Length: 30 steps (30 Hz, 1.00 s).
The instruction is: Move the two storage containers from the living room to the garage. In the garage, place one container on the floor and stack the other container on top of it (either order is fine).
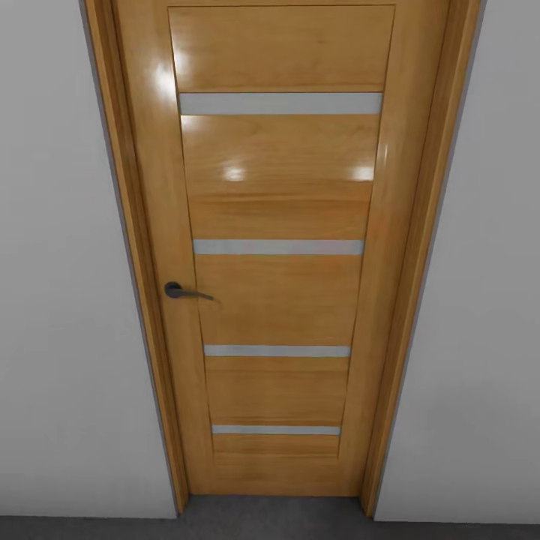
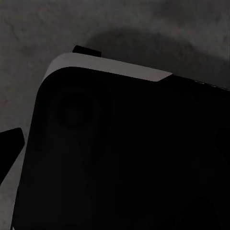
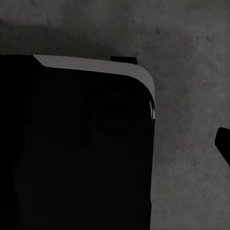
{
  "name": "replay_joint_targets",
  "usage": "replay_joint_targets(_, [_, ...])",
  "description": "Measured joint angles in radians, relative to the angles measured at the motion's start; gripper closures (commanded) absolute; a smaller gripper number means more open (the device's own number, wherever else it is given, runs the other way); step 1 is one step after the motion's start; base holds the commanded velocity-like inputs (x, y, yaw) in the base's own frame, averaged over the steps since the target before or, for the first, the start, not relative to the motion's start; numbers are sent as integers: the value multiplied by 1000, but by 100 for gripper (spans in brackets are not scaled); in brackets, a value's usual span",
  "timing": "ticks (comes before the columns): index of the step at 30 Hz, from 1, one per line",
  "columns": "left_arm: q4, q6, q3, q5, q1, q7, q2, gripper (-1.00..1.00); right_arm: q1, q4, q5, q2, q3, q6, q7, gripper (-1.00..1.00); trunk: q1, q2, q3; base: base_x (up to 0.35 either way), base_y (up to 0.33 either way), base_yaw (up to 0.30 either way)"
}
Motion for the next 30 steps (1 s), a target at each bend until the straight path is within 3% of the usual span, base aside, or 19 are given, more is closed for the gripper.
replay_joint_targets(25, [0, 0, 0, -1, 0, 0, 0, -100, 0, -12, 3, -1, -2, 7, 4, -100, 0, 0, 0, 0, 0, 0])
replay_joint_targets(28, [0, 0, 0, -1, 0, 0, 0, -100, 0, -57, 17, -1, -3, 14, 6, -100, 0, 0, 0, 0, 0, 0])
replay_joint_targets(29, [0, 0, 0, -1, 0, 0, 0, -100, 0, -98, 28, -1, -2, 28, 7, -100, 0, 0, 0, 0, 0, 0])
replay_joint_targets(30, [0, -1, 0, -1, 0, 0, 0, -100, -1, -188, 53, -1, -4, 91, 5, -100, 0, 0, 0, 0, 0, 0])
